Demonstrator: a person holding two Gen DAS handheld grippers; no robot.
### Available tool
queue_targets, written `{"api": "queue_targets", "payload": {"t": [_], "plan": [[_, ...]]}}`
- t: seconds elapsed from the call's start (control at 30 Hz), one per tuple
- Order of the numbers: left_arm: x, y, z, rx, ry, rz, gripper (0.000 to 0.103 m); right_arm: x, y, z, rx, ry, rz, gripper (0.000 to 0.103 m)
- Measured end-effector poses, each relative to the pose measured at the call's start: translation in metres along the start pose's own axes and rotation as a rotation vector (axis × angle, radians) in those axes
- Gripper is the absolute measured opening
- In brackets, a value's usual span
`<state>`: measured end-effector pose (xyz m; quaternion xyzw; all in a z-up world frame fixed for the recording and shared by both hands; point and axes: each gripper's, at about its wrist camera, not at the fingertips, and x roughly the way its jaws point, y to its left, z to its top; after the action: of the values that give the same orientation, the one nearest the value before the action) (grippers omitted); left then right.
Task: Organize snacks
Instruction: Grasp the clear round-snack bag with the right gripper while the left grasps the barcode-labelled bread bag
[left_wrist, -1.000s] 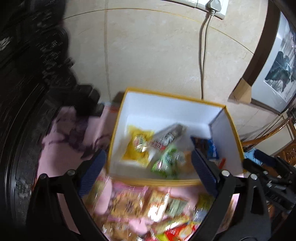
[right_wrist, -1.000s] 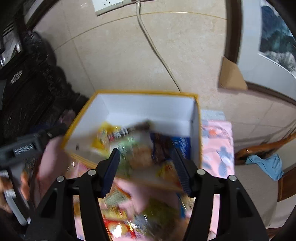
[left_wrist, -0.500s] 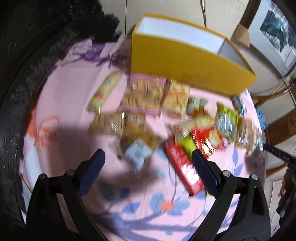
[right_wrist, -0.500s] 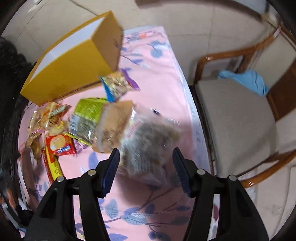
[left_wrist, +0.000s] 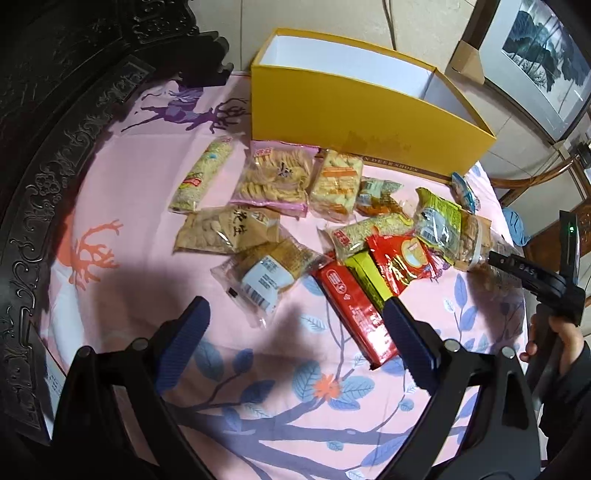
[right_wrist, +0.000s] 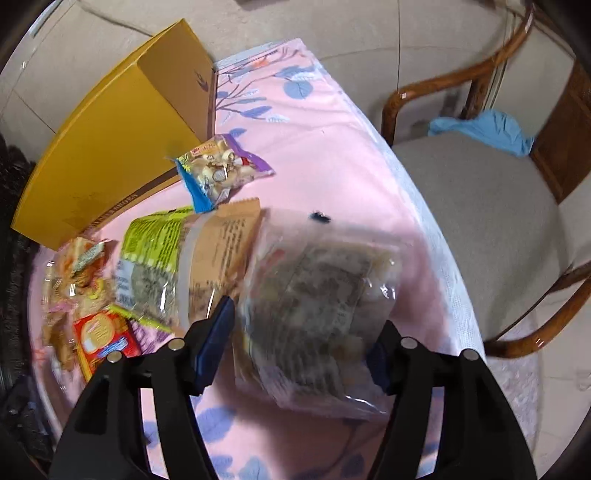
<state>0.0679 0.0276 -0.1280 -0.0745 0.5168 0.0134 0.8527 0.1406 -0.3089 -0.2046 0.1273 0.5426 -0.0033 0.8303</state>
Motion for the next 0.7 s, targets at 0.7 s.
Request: {"api": "queue_targets", "payload": {"t": [0.7], "plan": [[0.060, 0.018, 0.006, 0.071, 0.152, 0.026, 0.096, -0.061, 0.066, -0.064, -0.252, 0.000, 0.111, 0.036]]}}
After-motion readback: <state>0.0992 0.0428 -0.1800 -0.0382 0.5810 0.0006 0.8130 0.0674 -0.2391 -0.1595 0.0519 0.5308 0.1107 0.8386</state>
